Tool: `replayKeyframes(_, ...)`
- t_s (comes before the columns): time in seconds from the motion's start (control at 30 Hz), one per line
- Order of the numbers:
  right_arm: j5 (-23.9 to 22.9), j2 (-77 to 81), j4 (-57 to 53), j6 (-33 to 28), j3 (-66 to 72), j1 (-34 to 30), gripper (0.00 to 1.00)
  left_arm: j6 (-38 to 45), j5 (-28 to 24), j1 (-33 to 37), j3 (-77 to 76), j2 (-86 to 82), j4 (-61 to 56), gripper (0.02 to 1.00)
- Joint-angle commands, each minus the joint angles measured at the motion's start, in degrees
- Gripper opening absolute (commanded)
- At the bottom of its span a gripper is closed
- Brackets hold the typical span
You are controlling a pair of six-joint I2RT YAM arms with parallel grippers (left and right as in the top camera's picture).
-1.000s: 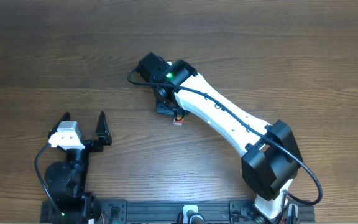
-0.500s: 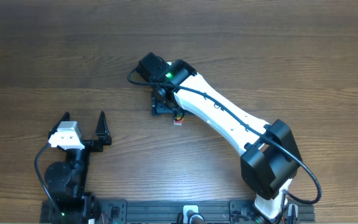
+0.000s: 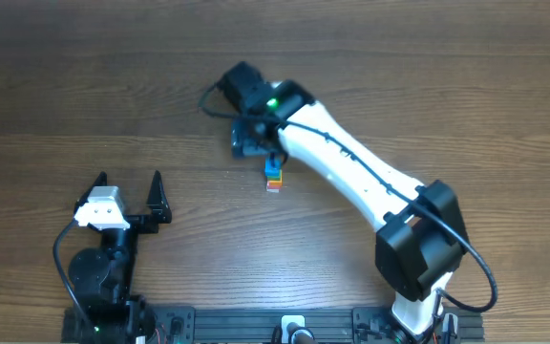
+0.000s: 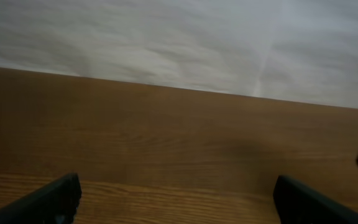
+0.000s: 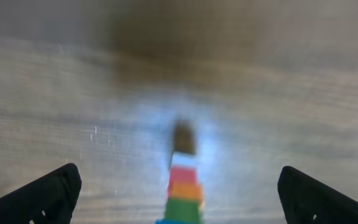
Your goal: Stack Cubes
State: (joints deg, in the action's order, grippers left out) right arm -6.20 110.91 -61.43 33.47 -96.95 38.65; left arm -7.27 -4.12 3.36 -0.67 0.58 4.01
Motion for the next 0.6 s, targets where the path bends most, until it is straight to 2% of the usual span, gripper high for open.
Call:
replayKeyframes(0.03, -1.40, -1.05, 0.35, -10.69, -6.62, -7.76, 0.991, 0.85, -0.35, 0.31, 0.33, -0.42, 0.02, 1.000)
replayKeyframes(0.27, -2.60, -6.54, 0.90, -17.88, -7.06, -18.53, 0.993, 0.85, -0.35, 0.31, 0.33, -0.42, 0.02, 1.000)
replayKeyframes(0.3, -3.30, -10.27, 1.86, -19.91, -4.74, -22.62, 0.991, 0.85, -0.35, 0.31, 0.33, -0.42, 0.02, 1.000)
replayKeyframes(0.4, -5.92, -16.09, 6.25, -21.57, 1.90, -25.51, 0.993, 0.85, -0.35, 0.31, 0.33, -0.42, 0.02, 1.000)
replayKeyframes(0.6, -5.44, -31.06, 18.21, -23.08, 20.79, -31.67, 0.991, 0.85, -0.35, 0.31, 0.33, -0.42, 0.02, 0.998)
